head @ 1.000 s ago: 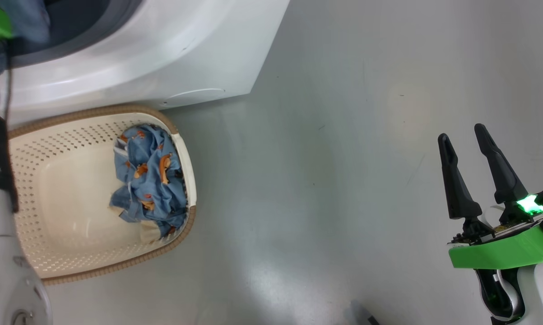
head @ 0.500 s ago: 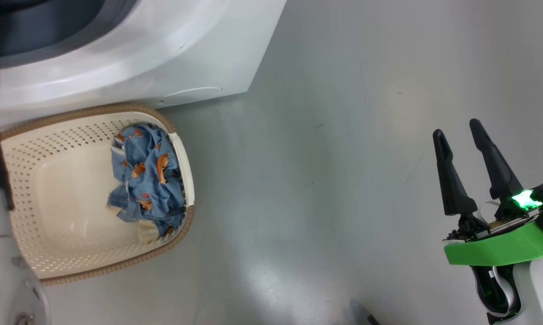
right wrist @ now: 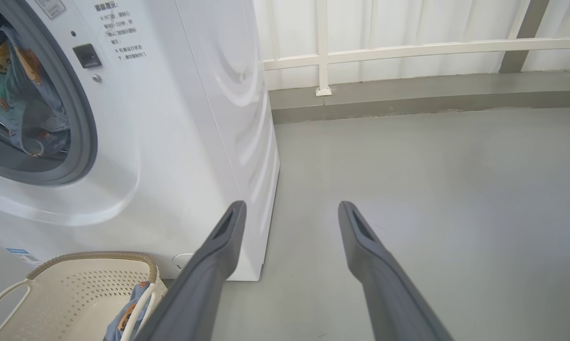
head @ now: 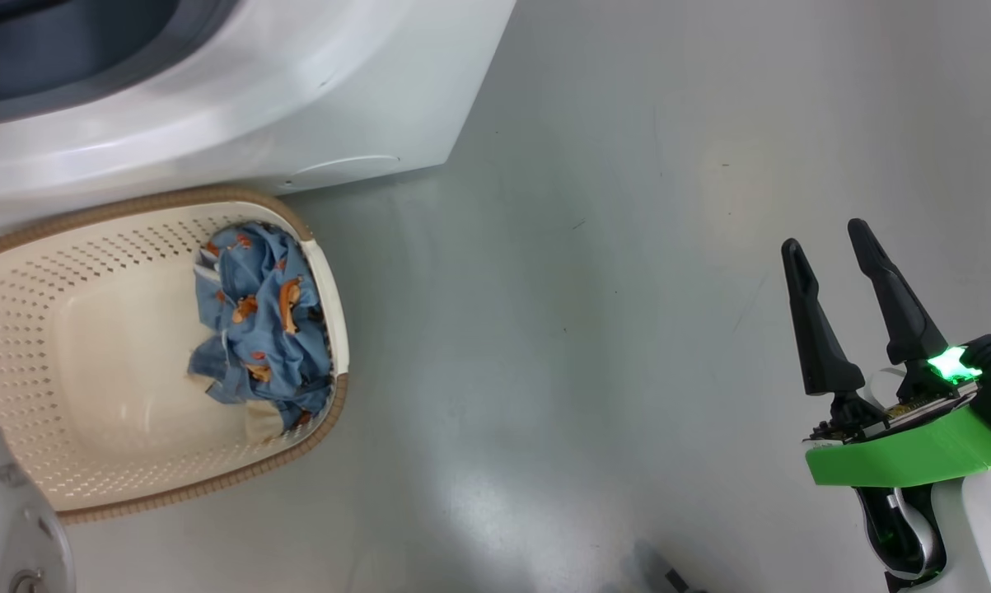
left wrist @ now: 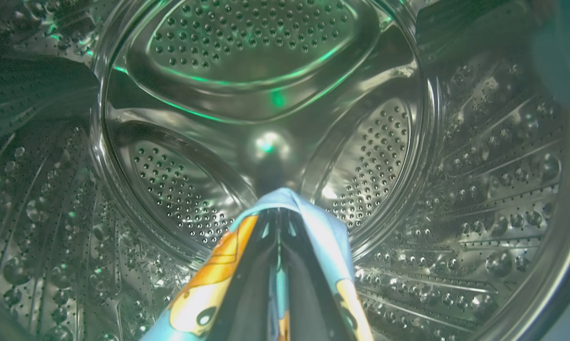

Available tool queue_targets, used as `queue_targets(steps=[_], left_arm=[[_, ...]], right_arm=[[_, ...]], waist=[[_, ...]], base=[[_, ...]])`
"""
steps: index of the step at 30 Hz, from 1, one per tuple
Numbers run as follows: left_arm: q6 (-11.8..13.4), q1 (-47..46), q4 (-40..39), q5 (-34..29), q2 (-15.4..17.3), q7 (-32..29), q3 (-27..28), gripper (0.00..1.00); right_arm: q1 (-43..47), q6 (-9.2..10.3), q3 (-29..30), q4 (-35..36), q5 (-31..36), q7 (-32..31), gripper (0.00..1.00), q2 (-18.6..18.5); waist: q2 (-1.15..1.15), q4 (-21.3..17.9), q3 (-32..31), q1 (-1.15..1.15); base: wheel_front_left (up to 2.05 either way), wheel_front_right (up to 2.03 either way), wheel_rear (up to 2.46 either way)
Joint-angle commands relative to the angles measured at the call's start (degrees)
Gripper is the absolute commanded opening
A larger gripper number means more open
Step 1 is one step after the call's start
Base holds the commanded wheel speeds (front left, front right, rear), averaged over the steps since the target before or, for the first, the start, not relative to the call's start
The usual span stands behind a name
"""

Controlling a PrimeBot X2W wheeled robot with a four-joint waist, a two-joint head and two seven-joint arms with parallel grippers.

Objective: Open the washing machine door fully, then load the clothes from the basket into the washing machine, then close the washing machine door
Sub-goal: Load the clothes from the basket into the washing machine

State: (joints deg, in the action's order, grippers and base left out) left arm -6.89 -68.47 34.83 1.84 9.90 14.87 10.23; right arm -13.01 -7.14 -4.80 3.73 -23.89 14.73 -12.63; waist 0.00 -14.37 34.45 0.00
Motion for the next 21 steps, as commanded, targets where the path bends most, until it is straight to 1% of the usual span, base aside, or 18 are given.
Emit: queue_targets(steps=[1, 4, 5, 6, 7, 12, 21], left_arm=[[-0.24, -0.15, -2.71, -0.05, 2.38, 0.13, 0.66, 0.00], [-0.24, 0.83, -2.54, -0.19, 2.12, 0.13, 0.77, 0.00], [-0.24, 1.15, -1.39, -0.08, 1.96, 0.13, 0.86, 0.09], [-0.25, 1.38, 0.50, 0.04, 1.85, 0.13, 0.96, 0.38], [-0.27, 1.07, 2.61, -0.48, 2.21, 0.13, 0.41, 1.00], [-0.26, 0.36, 4.75, -0.08, 2.28, 0.13, 0.79, 1.00], [-0.32, 1.18, 5.53, 0.91, 1.62, 0.13, 1.61, 1.00]], right_arm=[[0.07, -0.35, -1.02, 1.33, -0.60, 0.27, 1.00, -0.60], [-0.12, -0.35, -1.02, 1.36, -0.61, 0.27, 1.00, -0.52], [-0.13, -0.35, -1.03, 1.34, -0.60, 0.27, 1.00, -0.52], [-0.10, -0.35, -1.02, 1.32, -0.59, 0.27, 1.00, -0.53], [-0.05, -0.35, -0.99, 1.33, -0.59, 0.27, 1.00, -0.53], [-0.03, -0.35, -0.76, 1.32, -0.53, 0.27, 1.00, -0.46], [-0.01, -0.35, -0.45, 1.42, -0.52, 0.27, 1.00, -0.53]], waist=[[0.00, -0.17, 0.21, 0.00], [0.00, -0.30, 0.46, 0.00], [0.00, -0.31, 0.44, 0.00], [0.00, -0.31, 0.37, 0.00], [0.00, -0.35, 0.40, 0.00], [0.00, -0.24, 0.33, 0.00], [0.00, 0.42, 0.06, 0.00]], base=[[0.00, 0.00, 0.00], [0.00, 0.00, 0.00], [0.00, 0.00, 0.00], [0.00, 0.00, 0.00], [0.00, 0.00, 0.00], [0.00, 0.00, 0.00], [0.00, 0.00, 0.00]])
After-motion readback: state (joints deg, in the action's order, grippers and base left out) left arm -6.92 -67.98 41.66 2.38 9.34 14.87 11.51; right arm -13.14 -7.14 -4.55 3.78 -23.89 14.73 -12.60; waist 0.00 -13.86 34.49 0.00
